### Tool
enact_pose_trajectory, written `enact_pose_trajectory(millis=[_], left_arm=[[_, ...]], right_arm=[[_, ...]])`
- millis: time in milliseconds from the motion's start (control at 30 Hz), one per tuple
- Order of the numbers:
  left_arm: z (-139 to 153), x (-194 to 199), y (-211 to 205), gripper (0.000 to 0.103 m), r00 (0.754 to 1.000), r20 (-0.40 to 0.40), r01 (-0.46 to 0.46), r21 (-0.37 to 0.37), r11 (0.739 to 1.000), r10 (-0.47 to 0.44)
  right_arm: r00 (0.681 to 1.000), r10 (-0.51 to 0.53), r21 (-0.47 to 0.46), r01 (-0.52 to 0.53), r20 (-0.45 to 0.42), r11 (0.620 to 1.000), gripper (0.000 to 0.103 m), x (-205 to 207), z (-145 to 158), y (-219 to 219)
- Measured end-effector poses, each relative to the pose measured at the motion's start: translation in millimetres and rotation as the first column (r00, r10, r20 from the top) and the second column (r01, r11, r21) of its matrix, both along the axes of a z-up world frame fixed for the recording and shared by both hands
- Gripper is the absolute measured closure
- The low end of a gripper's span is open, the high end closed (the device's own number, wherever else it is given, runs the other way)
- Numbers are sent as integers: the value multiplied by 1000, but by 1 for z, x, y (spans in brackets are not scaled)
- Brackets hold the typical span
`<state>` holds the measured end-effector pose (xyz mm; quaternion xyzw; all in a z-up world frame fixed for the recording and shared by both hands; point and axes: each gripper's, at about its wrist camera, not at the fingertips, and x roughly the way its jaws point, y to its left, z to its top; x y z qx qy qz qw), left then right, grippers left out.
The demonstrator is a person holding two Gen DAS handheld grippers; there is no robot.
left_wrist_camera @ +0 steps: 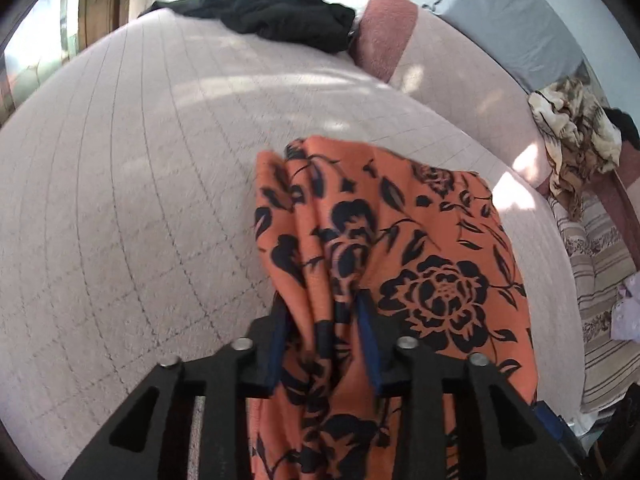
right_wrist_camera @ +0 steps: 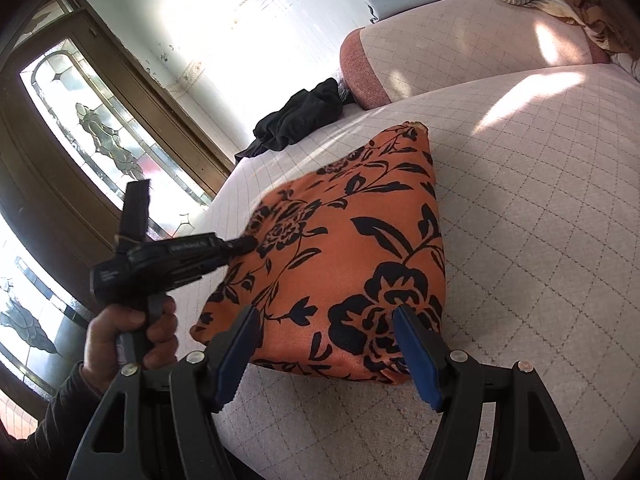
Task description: Fold small clothes
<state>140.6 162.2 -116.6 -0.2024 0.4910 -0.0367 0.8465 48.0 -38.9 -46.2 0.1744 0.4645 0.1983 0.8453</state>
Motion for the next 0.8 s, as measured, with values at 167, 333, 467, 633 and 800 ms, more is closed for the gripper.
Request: enact_pose_trajectory(millis=[167, 333, 467, 633, 800], left_arm=[[38, -20, 30, 33, 989, 119, -87, -25, 996, 90], [56, -20, 21, 34, 985, 168, 48, -91, 995, -32], [34, 17, 6, 36, 996, 61, 71, -100, 992, -65], [13, 49, 1, 46, 995, -35, 92, -103, 990, -96], [15, 61, 0, 89, 992, -25, 123, -119, 985, -126]], right_arm=[[1000, 10, -18, -10, 1, 1000, 30, 0, 0, 0], [1000, 8, -17, -8, 4, 1000, 30, 1, 1, 2], [1000, 9, -19, -9, 5, 1000, 30, -1, 3, 1], [1000, -1, -17, 1, 2, 1000, 30, -2, 3, -4], [1000, 3, -11, -3, 1, 1000, 30, 1, 2, -5]])
